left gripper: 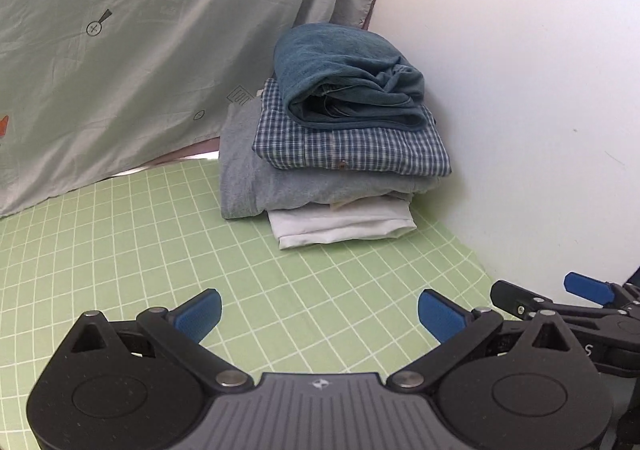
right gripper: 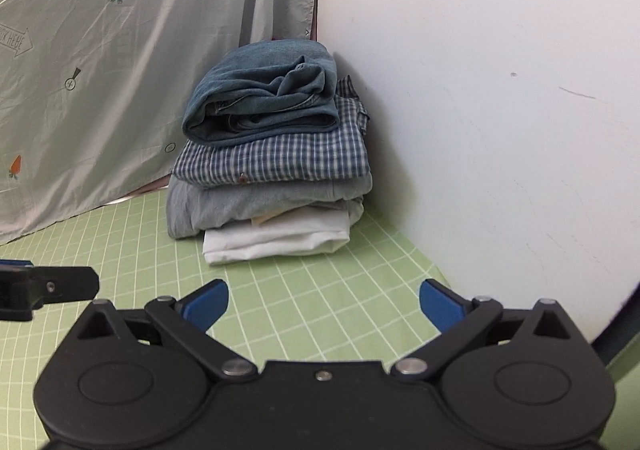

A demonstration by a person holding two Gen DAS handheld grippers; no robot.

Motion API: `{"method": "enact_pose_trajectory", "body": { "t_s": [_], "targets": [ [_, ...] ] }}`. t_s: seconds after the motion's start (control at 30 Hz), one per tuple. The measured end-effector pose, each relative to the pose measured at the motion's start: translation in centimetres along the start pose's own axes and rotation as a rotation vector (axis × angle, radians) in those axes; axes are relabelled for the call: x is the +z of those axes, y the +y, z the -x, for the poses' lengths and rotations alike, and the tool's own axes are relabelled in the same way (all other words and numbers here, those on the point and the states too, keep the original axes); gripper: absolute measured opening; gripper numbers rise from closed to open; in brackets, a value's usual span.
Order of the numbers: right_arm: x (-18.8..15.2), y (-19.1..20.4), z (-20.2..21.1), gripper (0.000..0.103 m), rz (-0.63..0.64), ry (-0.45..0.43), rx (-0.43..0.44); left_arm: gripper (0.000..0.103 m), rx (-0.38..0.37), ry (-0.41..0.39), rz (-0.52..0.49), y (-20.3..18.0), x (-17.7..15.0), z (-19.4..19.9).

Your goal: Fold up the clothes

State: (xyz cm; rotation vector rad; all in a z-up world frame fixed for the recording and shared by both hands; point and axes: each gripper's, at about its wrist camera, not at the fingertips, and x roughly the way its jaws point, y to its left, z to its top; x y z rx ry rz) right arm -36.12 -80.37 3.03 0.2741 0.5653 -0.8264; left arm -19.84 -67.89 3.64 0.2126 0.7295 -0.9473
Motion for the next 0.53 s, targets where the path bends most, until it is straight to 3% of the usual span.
{"method": "enact_pose_trajectory", "body": {
  "t_s": [0.53],
  "targets": [
    [-0.8, -0.8, 2.3, 0.103, 0.001, -0.024, -0.011, 0.103, -0.002, -0.024, -0.022, -1.1, -1.1, 1.5]
  ]
}}
